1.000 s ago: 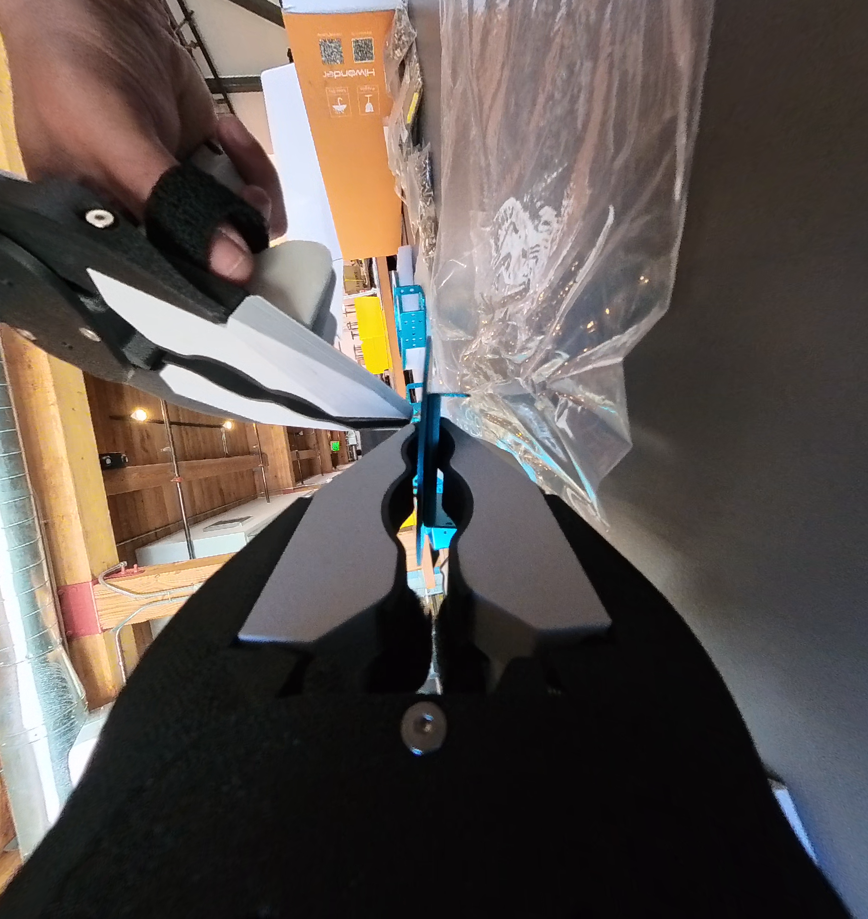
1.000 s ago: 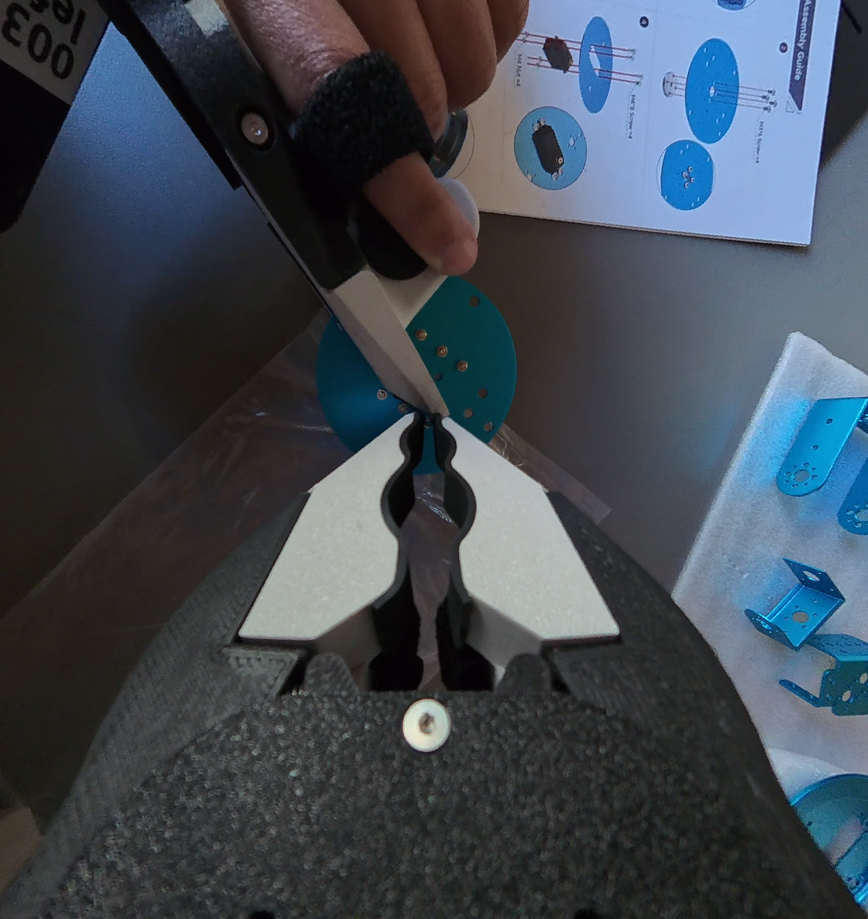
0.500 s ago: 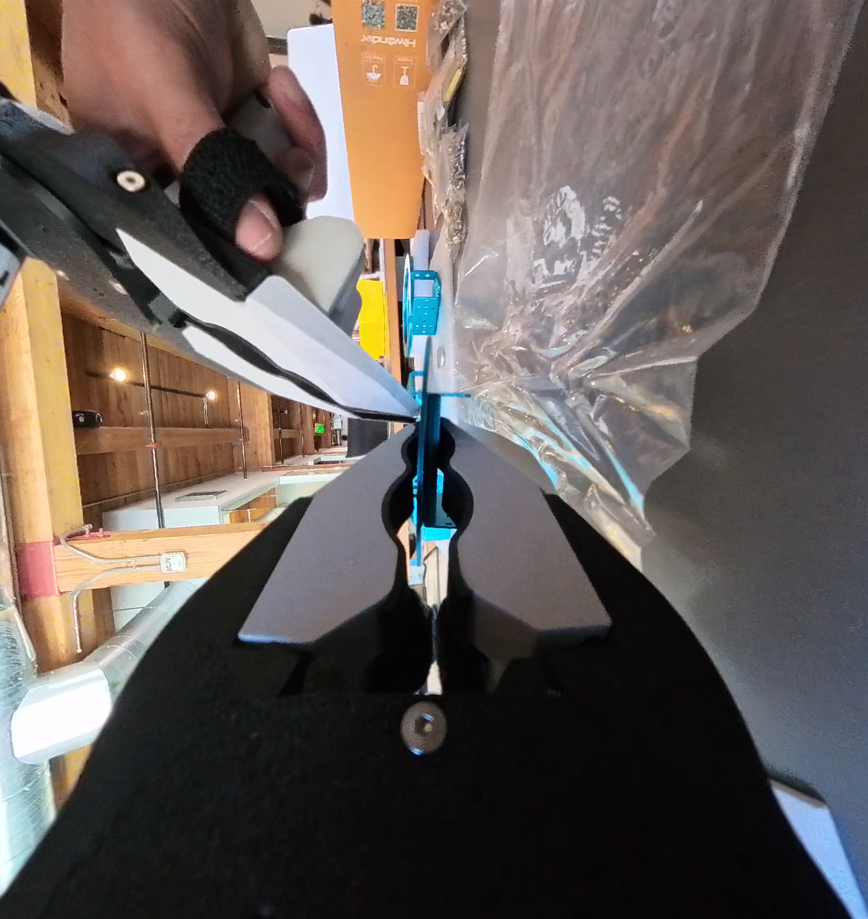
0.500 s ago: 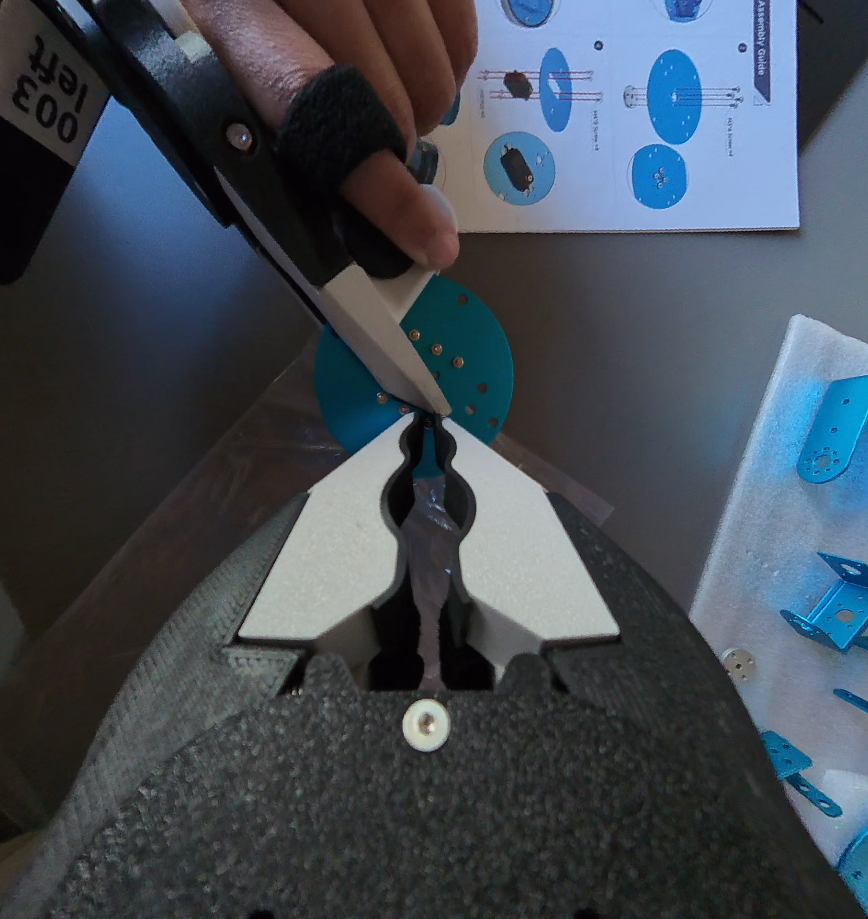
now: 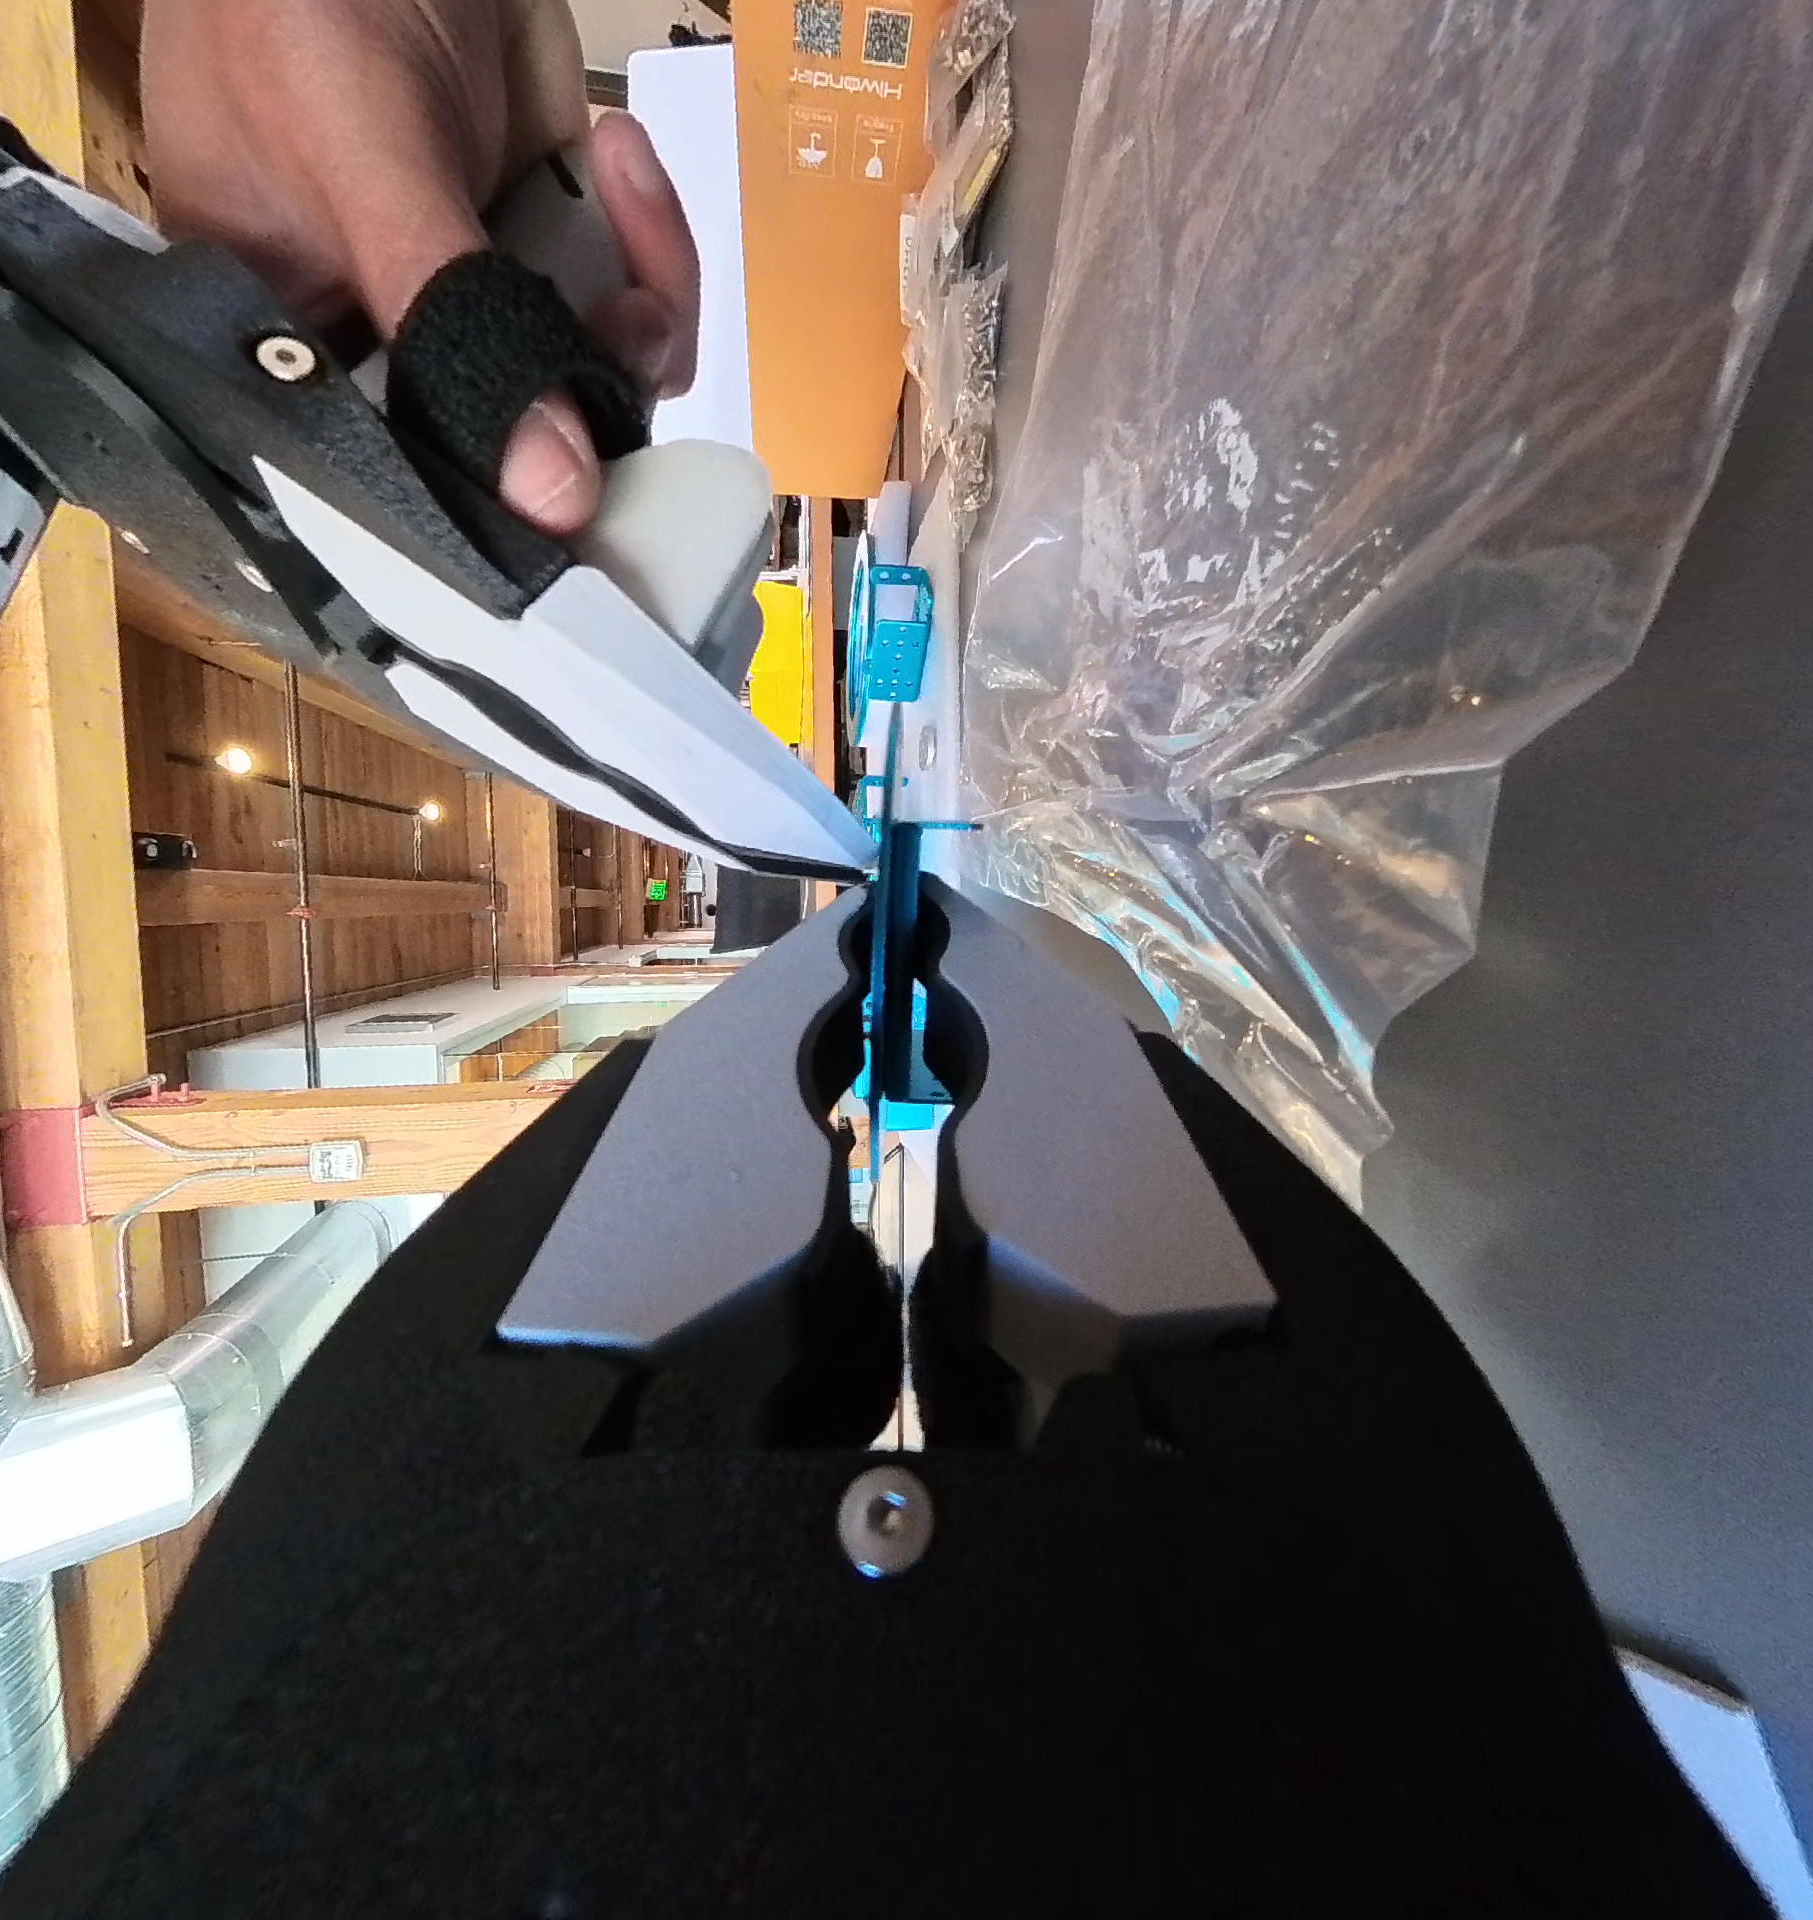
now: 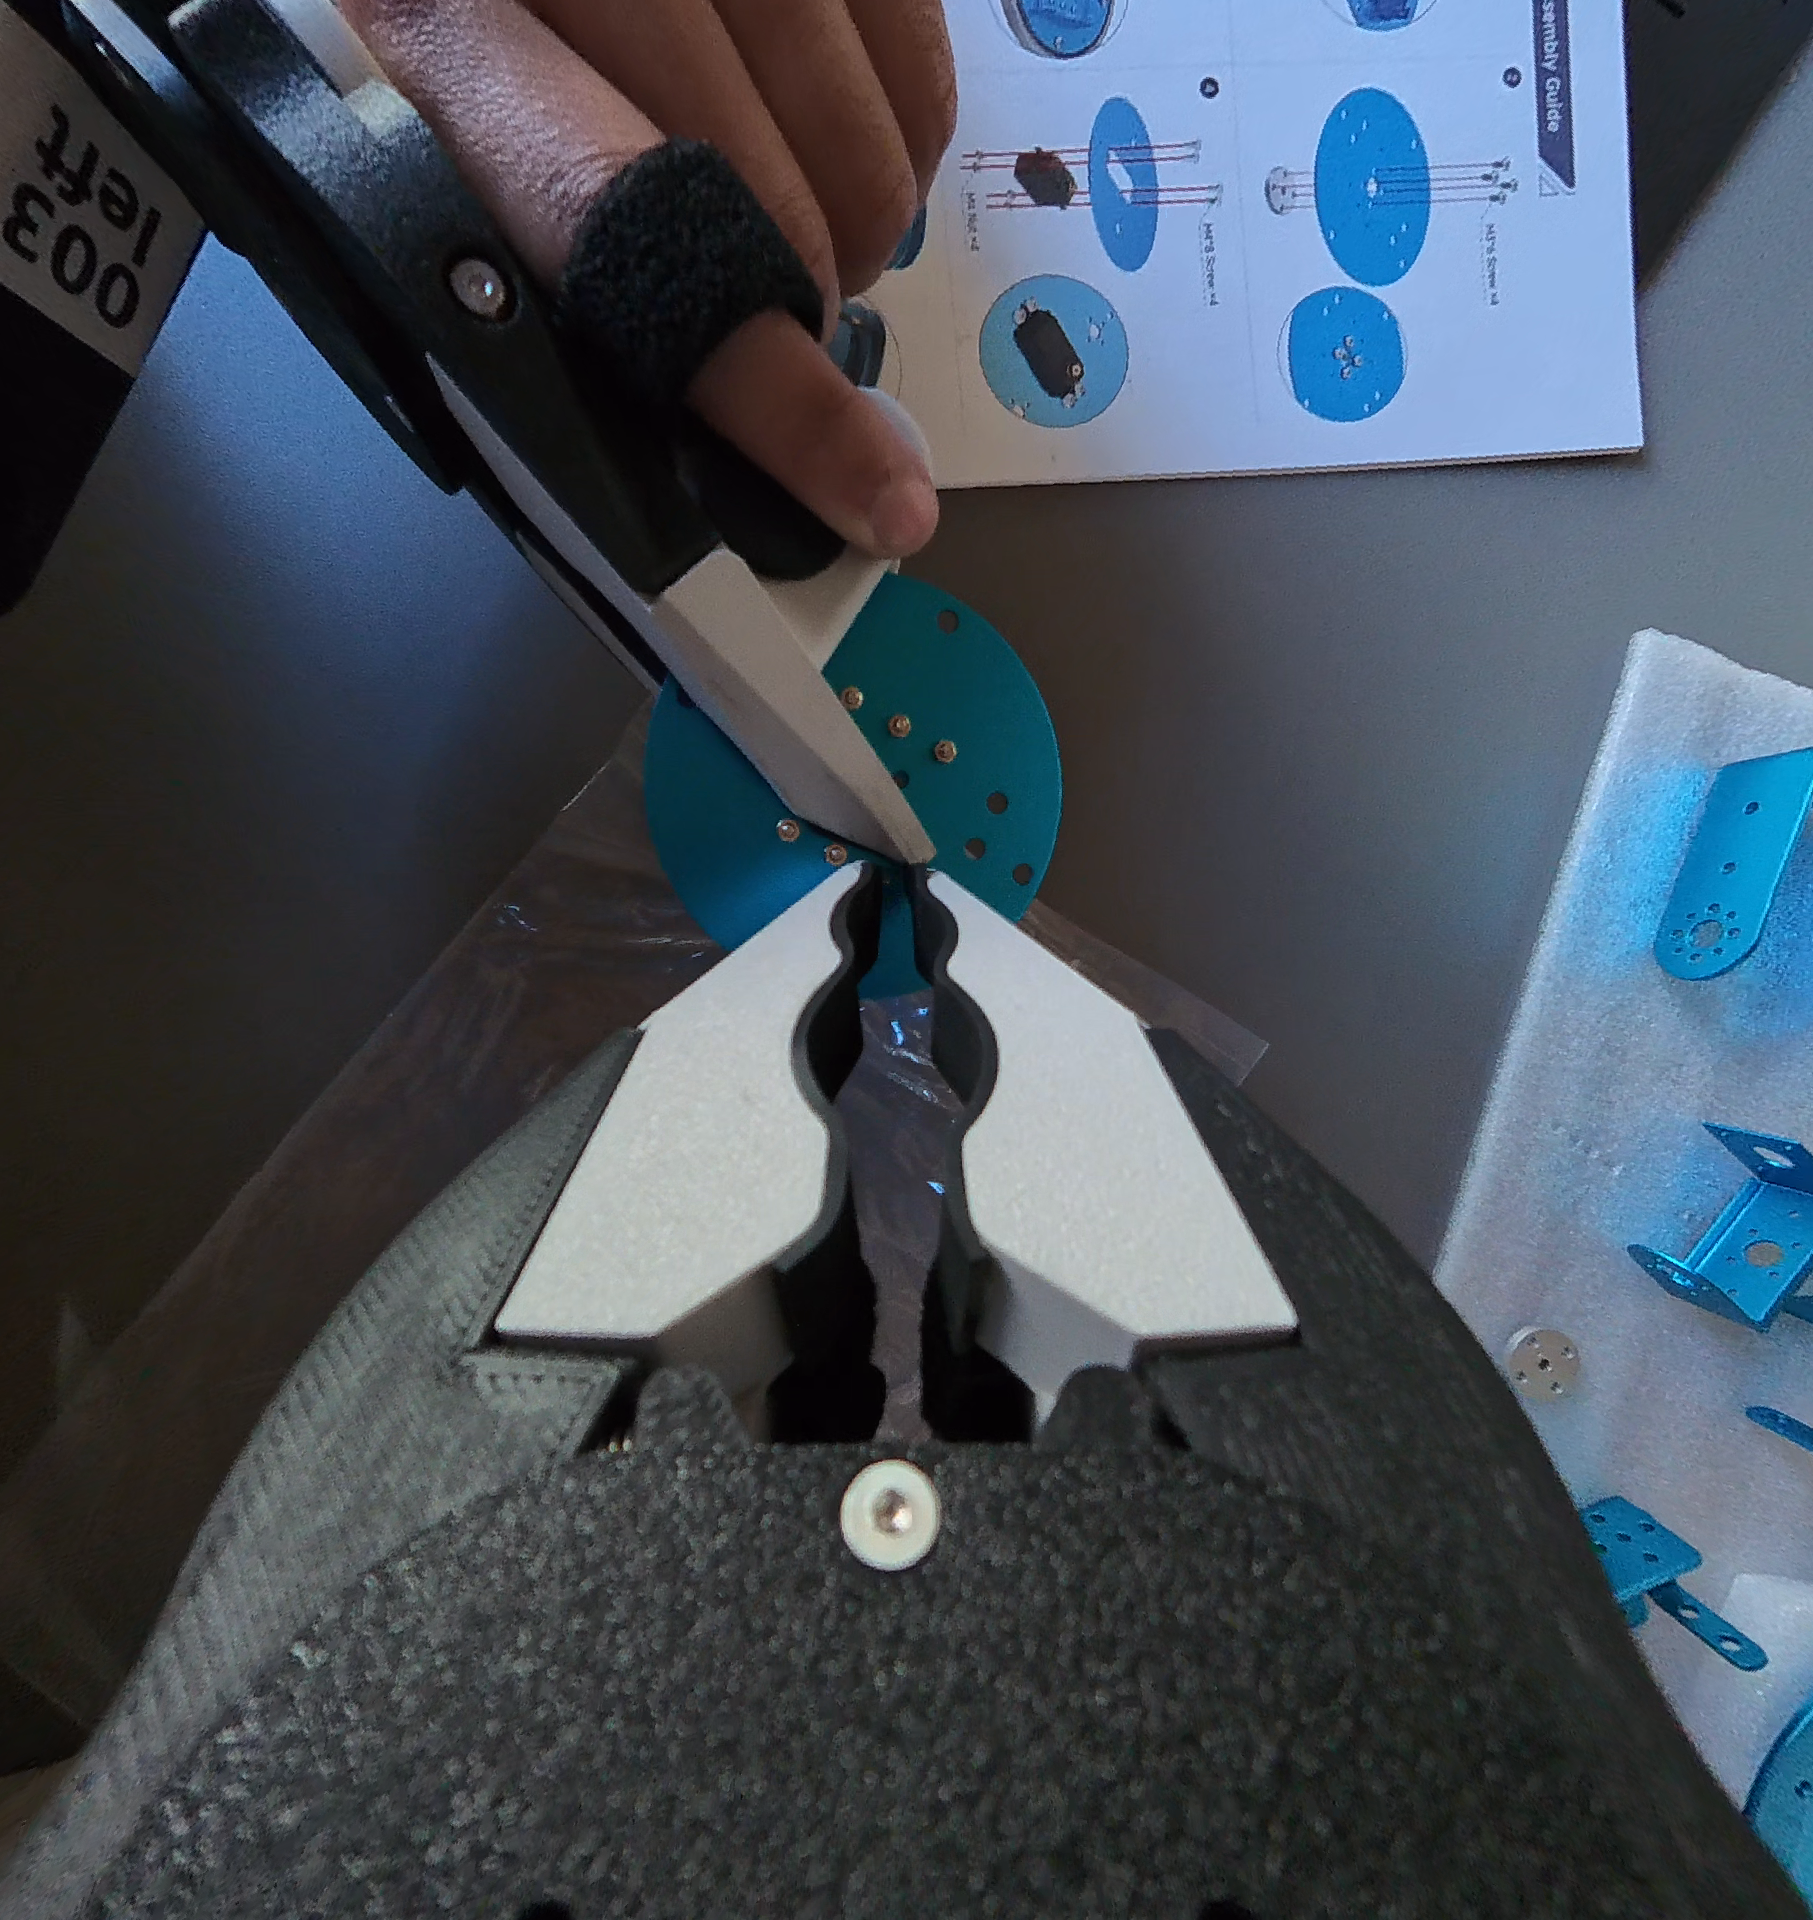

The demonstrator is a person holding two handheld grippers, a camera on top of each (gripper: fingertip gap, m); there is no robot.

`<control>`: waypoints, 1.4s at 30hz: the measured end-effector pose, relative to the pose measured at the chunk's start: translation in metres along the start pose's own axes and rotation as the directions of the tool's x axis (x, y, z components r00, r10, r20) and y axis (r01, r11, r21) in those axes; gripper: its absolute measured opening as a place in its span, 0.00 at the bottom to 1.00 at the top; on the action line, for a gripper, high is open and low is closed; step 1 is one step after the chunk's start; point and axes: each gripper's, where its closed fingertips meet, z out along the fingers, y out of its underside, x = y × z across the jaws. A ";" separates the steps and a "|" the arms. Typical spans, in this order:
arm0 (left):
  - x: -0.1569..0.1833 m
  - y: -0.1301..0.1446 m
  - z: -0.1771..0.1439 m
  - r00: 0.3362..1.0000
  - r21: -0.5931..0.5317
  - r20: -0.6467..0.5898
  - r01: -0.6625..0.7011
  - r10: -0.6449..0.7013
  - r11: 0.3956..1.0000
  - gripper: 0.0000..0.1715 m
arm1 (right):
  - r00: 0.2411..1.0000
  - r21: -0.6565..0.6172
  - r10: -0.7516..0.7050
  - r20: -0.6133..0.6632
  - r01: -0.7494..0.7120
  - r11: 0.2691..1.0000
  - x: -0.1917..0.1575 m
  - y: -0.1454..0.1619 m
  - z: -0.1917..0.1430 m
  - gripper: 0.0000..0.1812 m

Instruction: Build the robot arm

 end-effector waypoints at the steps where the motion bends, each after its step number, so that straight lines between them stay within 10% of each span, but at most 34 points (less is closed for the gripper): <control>1: 0.000 0.000 0.000 1.000 0.000 -0.001 0.000 0.000 1.000 0.01 | 1.000 -0.003 -0.002 -0.001 0.002 1.000 0.000 0.001 0.000 0.02; 21: -0.057 0.092 -0.027 0.991 -0.246 0.124 0.082 -0.053 0.966 0.01 | 0.995 -0.122 -0.087 -0.054 0.079 0.989 0.024 0.030 0.013 0.07; 33: 0.004 0.039 -0.130 0.941 -0.368 0.185 0.333 -0.282 0.868 0.01 | 0.993 -0.108 -0.084 0.078 0.092 0.990 0.038 0.026 0.048 0.05; 42: 0.007 0.047 -0.135 0.939 -0.393 0.241 0.326 -0.246 0.860 0.01 | 0.996 -0.153 -0.053 0.072 0.063 0.986 0.039 0.030 0.054 0.05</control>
